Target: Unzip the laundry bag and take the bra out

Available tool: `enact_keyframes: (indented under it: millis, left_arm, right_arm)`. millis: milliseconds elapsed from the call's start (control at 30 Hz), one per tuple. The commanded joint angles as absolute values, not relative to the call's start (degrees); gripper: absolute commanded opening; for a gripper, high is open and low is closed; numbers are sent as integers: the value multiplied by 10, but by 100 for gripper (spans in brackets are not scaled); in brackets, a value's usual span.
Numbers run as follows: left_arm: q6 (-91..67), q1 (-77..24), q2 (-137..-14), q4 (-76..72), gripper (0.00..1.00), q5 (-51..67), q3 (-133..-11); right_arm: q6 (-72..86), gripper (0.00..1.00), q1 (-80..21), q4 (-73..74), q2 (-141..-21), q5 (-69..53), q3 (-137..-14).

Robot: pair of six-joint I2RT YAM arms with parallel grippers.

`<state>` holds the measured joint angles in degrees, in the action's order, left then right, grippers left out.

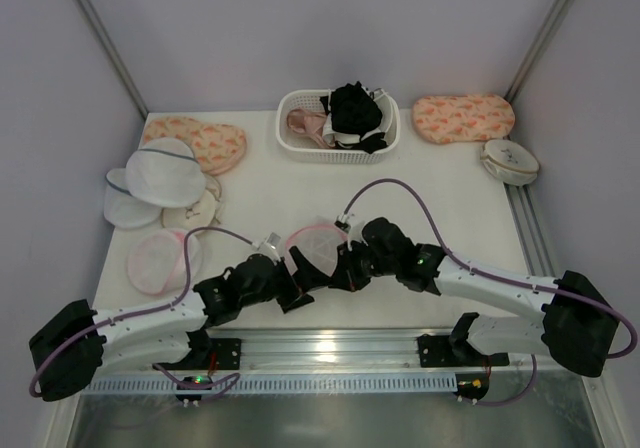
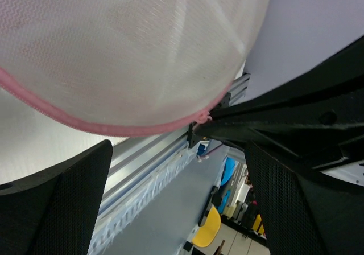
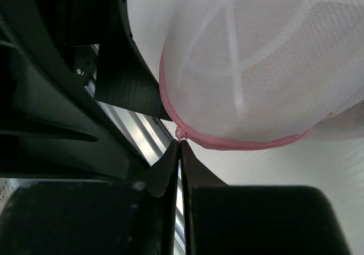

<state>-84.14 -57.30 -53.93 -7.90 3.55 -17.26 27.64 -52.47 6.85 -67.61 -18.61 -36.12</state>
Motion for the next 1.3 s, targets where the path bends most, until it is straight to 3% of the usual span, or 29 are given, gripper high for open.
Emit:
enact_keyframes:
  millis: [0, 167, 400, 500, 600, 800, 967, 1267]
  left_arm:
    - [-855, -577, -557, -136, 99, -16, -185]
    - [-865, -576, -526, -110, 96, -100, -178]
    - [-869, -576, -433, -54, 61, -192, -159]
    - [-865, -576, -419, -40, 57, -197, -159]
    - [-861, -576, -433, -54, 51, -182, -160]
    - [-851, -576, -502, -122, 28, -143, -167]
    - [-846, -576, -532, -143, 0, -138, -174]
    - [-834, -575, -482, -81, 0, -178, -177]
  right_arm:
    - [288, 4, -529, 15, -664, -221, -358]
    - [289, 4, -531, 18, -652, -225, -345]
    - [281, 4, -531, 48, -621, -206, -336]
    - [282, 4, -531, 51, -613, -205, -329]
    - [281, 4, -531, 54, -608, -202, -327]
    - [281, 4, -531, 54, -608, -204, -327]
    - [278, 4, -531, 72, -610, -190, -330]
    - [262, 4, -531, 204, -649, -99, -361]
